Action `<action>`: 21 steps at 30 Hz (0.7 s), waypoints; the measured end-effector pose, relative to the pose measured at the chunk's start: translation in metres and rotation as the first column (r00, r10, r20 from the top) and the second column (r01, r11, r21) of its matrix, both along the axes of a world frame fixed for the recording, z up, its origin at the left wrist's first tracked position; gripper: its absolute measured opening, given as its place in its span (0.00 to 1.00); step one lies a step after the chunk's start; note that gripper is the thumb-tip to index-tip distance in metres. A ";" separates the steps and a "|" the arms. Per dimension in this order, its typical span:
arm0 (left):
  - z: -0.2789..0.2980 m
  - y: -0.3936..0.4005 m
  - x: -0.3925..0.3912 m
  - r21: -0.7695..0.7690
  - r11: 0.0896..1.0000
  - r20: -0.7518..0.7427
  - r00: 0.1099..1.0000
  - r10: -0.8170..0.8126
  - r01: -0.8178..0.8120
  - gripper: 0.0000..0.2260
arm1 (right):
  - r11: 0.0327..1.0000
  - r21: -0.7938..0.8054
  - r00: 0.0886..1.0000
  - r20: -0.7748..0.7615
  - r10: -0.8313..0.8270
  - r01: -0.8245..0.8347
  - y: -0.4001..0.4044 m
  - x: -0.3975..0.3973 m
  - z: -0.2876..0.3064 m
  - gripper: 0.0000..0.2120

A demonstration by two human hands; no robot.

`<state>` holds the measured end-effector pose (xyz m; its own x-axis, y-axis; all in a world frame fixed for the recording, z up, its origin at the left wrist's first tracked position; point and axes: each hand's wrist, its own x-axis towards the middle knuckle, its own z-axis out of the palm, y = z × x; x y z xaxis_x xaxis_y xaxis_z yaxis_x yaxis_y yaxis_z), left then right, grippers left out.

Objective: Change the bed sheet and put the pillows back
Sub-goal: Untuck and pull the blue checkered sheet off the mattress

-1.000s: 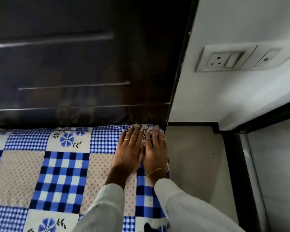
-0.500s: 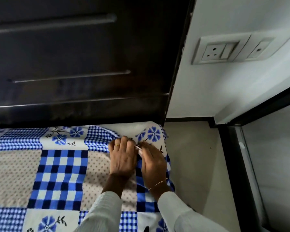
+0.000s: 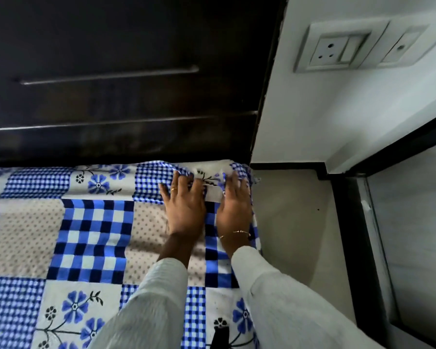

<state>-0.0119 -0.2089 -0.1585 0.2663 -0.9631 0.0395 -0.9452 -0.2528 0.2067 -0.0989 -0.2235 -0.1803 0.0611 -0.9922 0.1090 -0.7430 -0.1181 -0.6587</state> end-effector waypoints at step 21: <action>0.046 0.109 0.035 0.246 0.787 0.005 0.813 0.583 -0.566 0.11 | 0.835 0.031 0.812 -0.214 0.542 -0.549 0.092 0.052 0.032 0.20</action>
